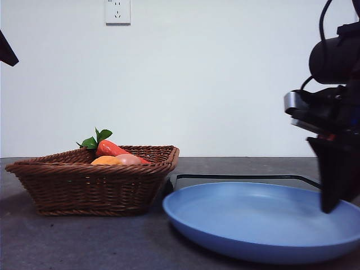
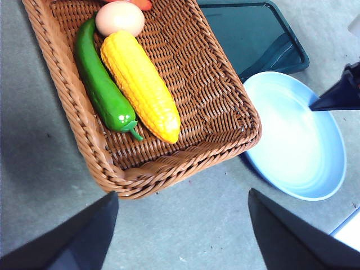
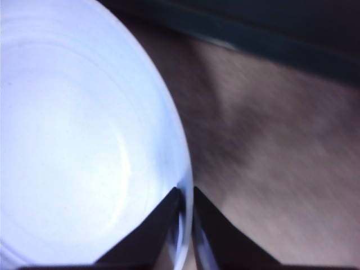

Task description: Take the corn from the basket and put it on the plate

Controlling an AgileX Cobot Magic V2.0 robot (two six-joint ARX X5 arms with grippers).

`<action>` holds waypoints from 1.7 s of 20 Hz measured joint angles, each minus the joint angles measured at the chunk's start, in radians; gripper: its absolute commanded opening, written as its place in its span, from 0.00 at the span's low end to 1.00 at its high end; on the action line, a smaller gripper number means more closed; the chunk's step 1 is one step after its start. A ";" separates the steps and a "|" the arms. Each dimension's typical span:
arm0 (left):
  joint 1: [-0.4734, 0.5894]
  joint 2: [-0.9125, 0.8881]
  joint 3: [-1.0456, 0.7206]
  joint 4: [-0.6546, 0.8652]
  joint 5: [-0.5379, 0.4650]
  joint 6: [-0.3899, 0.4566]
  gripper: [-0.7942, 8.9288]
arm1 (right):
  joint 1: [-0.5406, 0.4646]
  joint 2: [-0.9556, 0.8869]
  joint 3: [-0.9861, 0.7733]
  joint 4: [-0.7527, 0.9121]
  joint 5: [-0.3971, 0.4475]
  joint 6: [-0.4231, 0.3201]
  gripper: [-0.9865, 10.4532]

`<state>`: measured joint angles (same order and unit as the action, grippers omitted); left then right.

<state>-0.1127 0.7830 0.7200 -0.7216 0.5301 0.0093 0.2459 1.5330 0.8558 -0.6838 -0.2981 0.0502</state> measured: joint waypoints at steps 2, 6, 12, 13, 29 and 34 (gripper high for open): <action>-0.002 0.000 0.000 0.005 0.000 -0.003 0.47 | -0.024 -0.034 -0.001 -0.047 0.030 -0.001 0.09; -0.033 0.002 0.000 0.044 -0.005 -0.035 0.47 | -0.061 -0.194 -0.003 -0.081 0.057 -0.001 0.09; -0.130 0.088 0.030 0.106 -0.112 -0.089 0.47 | -0.097 -0.411 0.074 -0.175 0.078 -0.001 0.09; -0.150 0.120 0.048 0.113 -0.147 -0.095 0.47 | -0.097 -0.432 0.097 -0.180 0.077 -0.001 0.09; -0.315 0.870 0.500 0.135 -0.448 -0.128 0.47 | -0.097 -0.452 0.243 -0.192 0.066 -0.002 0.09; -0.331 0.963 0.517 0.138 -0.455 -0.128 0.47 | -0.097 -0.452 0.243 -0.186 0.066 -0.002 0.09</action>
<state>-0.4438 1.7462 1.2373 -0.5835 0.0750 -0.1188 0.1486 1.0805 1.0992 -0.8700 -0.2321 0.0486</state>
